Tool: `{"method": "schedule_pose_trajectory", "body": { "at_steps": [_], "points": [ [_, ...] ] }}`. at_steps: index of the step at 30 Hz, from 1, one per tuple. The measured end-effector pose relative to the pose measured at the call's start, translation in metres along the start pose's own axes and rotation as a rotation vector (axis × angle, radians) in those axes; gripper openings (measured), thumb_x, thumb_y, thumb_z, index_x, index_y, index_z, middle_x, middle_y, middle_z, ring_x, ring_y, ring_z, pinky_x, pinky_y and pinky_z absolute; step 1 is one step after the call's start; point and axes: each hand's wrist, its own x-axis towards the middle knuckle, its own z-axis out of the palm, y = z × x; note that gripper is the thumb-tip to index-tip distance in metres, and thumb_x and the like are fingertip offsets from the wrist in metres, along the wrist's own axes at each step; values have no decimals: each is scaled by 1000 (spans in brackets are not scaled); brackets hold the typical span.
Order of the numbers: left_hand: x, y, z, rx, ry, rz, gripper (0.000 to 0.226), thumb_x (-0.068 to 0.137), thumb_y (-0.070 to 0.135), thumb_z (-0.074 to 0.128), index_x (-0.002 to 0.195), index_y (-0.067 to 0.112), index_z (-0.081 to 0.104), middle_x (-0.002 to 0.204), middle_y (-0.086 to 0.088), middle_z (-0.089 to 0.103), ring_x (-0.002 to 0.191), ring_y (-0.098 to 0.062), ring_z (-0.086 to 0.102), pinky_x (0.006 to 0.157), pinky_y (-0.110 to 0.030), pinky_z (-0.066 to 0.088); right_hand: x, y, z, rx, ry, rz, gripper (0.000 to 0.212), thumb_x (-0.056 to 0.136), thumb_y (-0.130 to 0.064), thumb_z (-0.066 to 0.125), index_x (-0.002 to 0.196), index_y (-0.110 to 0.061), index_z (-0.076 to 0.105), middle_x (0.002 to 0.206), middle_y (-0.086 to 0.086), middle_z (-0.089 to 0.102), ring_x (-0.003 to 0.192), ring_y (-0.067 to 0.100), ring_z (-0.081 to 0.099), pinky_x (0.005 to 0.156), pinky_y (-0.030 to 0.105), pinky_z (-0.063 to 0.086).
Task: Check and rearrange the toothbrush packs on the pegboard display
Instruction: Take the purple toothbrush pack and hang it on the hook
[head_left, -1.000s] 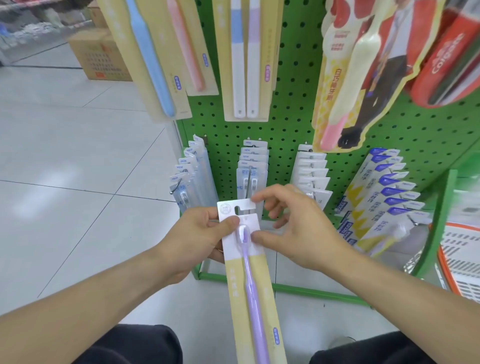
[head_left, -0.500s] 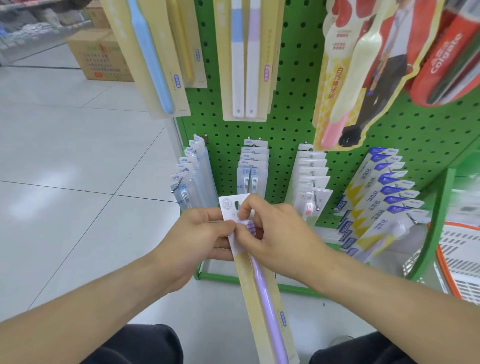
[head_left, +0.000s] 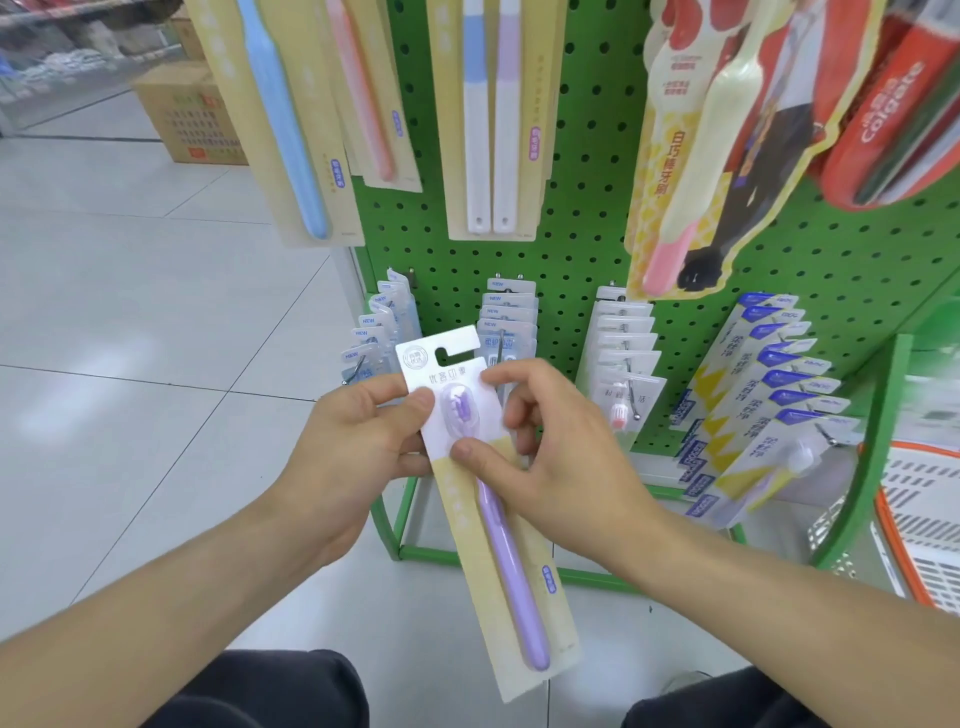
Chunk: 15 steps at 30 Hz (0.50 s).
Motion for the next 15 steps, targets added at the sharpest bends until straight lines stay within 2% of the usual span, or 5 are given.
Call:
{"method": "schedule_pose_trajectory", "body": {
  "at_steps": [3, 5, 7, 11, 15],
  "points": [
    [1, 1, -1, -23, 18, 75, 21, 102, 7, 50, 111, 6, 69, 93, -14, 78, 75, -27, 76, 62, -29, 61, 3, 3, -3, 153, -103, 169, 43, 77, -49, 81, 108, -32, 57, 91, -4, 66, 70, 10, 60, 63, 28, 49],
    [2, 0, -2, -36, 37, 139, 20, 101, 7, 51, 109, 6, 69, 90, -14, 78, 72, -27, 75, 63, -29, 61, 4, 10, -6, 253, -276, 195, 48, 76, -61, 76, 99, -19, 69, 92, 14, 71, 70, 15, 58, 64, 38, 48],
    [3, 0, -2, -60, 66, 182, 18, 100, 6, 52, 108, 5, 68, 87, -11, 78, 69, -24, 75, 62, -28, 60, 1, 15, -7, 334, -396, 186, 49, 82, -59, 72, 98, -13, 74, 95, 24, 70, 73, 18, 55, 65, 40, 45],
    [3, 0, -1, 3, 31, 142, 19, 101, 13, 52, 110, 5, 66, 87, -10, 78, 71, -22, 75, 62, -27, 60, 2, 16, -10, 462, -371, 118, 30, 95, -34, 66, 105, -7, 73, 100, 22, 72, 80, 17, 60, 71, 37, 49],
    [0, -5, -3, 174, -133, 76, 20, 95, 11, 60, 108, -2, 67, 93, -16, 77, 76, -26, 75, 62, -31, 61, 3, 12, -13, 530, -333, 166, 38, 91, -36, 58, 104, -2, 70, 85, 19, 72, 66, 18, 62, 54, 27, 50]
  ]
}}
